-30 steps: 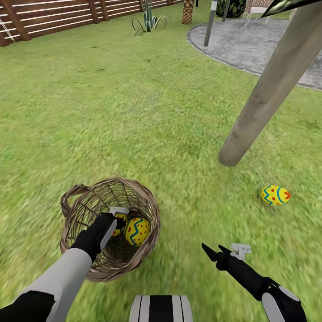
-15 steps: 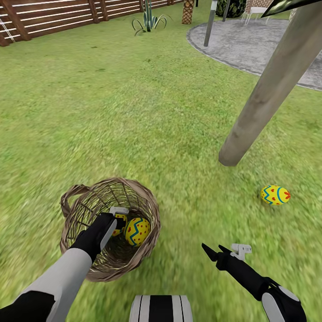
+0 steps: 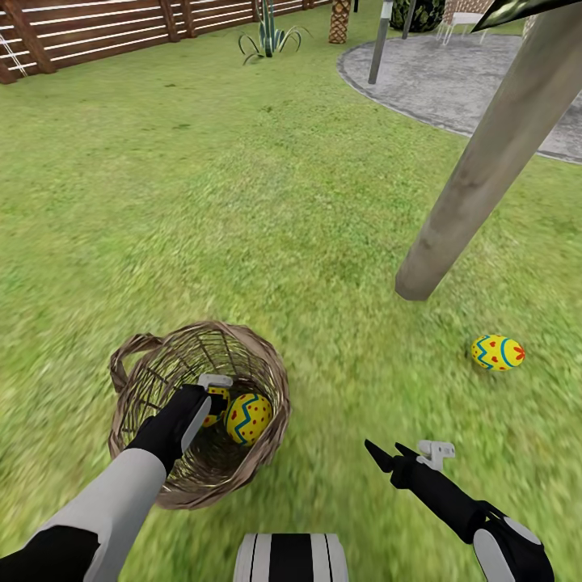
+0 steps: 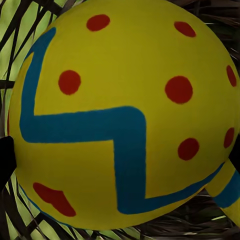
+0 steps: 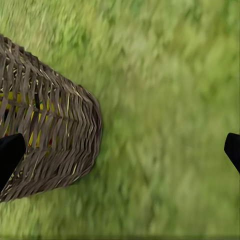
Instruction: Take the three Easter eggs out of the wicker basket on the lawn in the garden, then place them on the lawn next to a single tree (choose any tree) so that all three eggs are next to the same tree and none are left in the basket.
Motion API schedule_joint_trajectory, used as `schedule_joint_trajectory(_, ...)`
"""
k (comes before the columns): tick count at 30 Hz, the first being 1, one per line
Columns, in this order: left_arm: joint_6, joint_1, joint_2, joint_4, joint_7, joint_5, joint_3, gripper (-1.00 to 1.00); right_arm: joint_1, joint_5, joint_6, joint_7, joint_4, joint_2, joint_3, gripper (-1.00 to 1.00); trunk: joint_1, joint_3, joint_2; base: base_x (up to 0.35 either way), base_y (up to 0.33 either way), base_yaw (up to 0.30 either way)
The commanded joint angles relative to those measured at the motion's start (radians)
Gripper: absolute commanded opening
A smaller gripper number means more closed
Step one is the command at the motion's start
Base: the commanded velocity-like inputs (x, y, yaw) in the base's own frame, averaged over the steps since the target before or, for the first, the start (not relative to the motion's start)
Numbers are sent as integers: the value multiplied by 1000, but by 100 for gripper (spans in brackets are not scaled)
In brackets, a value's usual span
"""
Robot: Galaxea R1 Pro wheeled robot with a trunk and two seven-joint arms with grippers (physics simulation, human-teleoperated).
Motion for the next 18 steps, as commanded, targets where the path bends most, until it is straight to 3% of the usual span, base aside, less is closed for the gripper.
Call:
schedule_joint_trajectory(1,2,0,0,-1,6,22,-4,-100,0,-7,8,2,-1,0,-1,100,0,-1,0,0,0,0)
schedule_joint_trajectory(18,5,0,1,-1,9,26,-2,-100,0,-8,8,2,-1,0,-2,100,0,-1,0,0,0,0)
